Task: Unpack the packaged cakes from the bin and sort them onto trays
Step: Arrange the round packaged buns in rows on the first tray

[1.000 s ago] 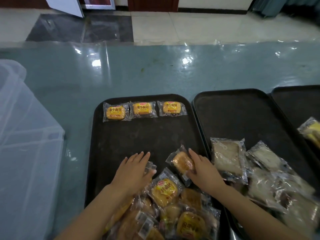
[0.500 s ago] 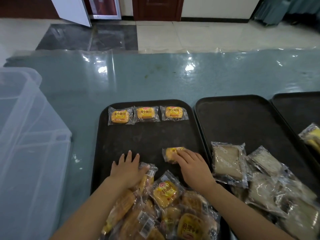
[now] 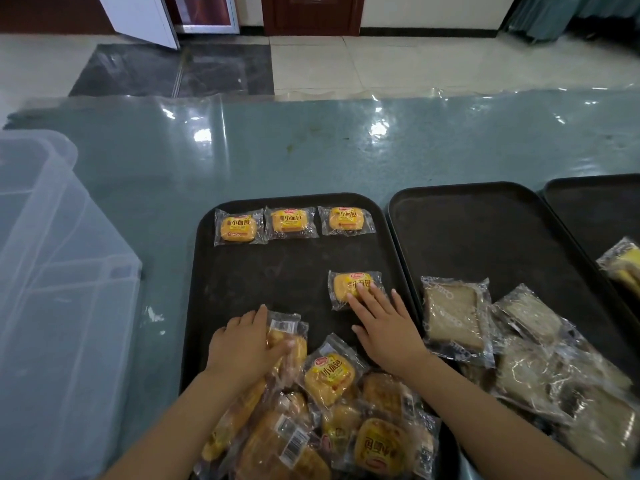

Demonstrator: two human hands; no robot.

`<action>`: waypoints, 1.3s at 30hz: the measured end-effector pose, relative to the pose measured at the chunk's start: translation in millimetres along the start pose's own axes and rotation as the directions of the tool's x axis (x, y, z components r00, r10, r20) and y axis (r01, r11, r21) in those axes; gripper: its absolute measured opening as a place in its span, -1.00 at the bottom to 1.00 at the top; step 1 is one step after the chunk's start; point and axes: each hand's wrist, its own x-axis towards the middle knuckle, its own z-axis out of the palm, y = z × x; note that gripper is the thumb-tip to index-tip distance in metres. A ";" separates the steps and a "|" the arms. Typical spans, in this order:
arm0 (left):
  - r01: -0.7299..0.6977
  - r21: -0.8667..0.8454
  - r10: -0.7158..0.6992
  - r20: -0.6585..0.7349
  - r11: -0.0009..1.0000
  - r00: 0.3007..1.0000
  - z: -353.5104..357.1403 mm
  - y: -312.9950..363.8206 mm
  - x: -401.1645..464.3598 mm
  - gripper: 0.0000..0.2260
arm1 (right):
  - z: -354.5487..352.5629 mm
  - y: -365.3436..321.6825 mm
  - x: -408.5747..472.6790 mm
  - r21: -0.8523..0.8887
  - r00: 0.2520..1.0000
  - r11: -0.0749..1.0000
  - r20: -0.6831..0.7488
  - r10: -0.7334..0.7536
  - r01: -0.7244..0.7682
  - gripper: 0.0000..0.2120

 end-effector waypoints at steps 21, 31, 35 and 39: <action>-0.182 -0.277 0.120 -0.227 0.944 0.966 -3.5 -15.1 37.9 -0.38 | -15.4 11.3 58.6 0.010 0.994 0.999 -0.100 -0.034 0.035 -0.48; -0.146 -0.193 0.105 -0.209 0.970 0.972 5.8 -26.8 4.7 -0.42 | -10.4 -49.1 40.4 0.106 0.935 0.929 -0.021 -0.355 0.355 -0.50; -0.108 -0.071 0.099 -0.124 0.992 0.987 7.4 -15.6 8.3 -0.26 | -15.0 -63.0 45.0 0.171 0.947 0.938 0.054 -0.316 0.303 -0.52; -0.053 -0.053 0.049 -0.063 0.997 0.997 6.0 -7.8 22.4 -0.14 | -14.1 -59.8 43.9 0.194 0.959 0.944 0.046 -0.279 0.266 -0.49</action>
